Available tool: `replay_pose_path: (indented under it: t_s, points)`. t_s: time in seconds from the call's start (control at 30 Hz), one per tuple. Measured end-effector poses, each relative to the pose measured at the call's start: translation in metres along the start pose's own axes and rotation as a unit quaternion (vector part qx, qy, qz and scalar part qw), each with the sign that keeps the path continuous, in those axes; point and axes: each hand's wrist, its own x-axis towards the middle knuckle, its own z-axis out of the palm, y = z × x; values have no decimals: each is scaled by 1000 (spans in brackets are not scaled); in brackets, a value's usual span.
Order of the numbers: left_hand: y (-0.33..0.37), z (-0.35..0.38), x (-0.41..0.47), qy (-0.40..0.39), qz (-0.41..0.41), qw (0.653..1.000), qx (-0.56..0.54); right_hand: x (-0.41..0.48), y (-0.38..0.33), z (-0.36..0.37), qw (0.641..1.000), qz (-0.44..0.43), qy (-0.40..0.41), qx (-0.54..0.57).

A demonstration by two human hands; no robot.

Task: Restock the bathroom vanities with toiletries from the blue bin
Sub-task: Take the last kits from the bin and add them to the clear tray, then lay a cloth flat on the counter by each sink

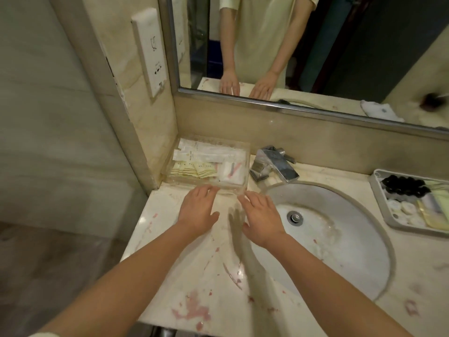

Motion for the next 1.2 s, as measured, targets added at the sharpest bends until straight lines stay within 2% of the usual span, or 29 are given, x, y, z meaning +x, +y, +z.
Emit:
replay_pose_path:
  t_s: [0.13, 0.37, 0.63, 0.97, 1.2]
  points:
    - [34, 0, -15, -14, 30, 999, -11, -35, 17, -6, 1000, 25, -2, 12]
    - [109, -2, -32, -41, 71, 997, -10, -104, 56, -23, 997, 54, 40, 31]
    - [234, 12, -53, -16, 150, 988, 11, -215, 131, -39, 987, 128, 92, 36]
    - [387, 44, -88, -7, 254, 967, 1, -352, 220, -45, 969, 229, 91, 18]
    - [470, 62, -103, -12, 313, 950, -4, -422, 269, -42, 951, 299, 79, 21]
